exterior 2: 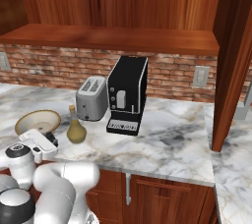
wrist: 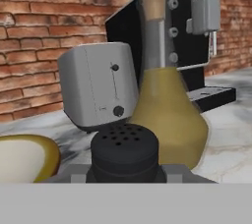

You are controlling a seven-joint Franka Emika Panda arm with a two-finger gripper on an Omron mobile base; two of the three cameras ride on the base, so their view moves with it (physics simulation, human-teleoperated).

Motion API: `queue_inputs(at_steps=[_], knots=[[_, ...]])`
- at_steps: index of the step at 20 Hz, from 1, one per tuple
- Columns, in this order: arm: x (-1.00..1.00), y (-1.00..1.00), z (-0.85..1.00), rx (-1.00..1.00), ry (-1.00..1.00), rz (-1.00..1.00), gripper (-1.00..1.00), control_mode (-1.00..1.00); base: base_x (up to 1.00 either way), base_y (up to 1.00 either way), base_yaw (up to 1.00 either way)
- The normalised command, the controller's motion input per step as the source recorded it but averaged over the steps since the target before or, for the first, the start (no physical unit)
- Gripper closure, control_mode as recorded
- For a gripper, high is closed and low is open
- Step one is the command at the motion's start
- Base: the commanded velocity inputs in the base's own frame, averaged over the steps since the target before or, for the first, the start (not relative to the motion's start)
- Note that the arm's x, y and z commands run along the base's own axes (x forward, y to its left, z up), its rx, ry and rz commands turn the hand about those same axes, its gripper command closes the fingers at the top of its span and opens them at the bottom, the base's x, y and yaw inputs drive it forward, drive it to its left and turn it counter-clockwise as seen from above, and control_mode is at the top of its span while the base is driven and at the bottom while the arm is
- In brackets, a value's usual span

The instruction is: Retrieve the bottle and the shaker from the cabinet and place them next to the mixing bowl on the counter. Then add garlic from the fridge to the mixing bowl.

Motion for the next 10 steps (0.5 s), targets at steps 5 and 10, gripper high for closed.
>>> queue_inputs(at_steps=[5, 10], knots=[[0.31, -0.12, -0.27, 0.0, 0.0, 0.0, 1.0, -1.0, 0.0, 0.0, 0.0], [0.3, -0.1, -0.31, 0.0, 0.0, 0.0, 1.0, -1.0, 0.0, 0.0, 0.0]])
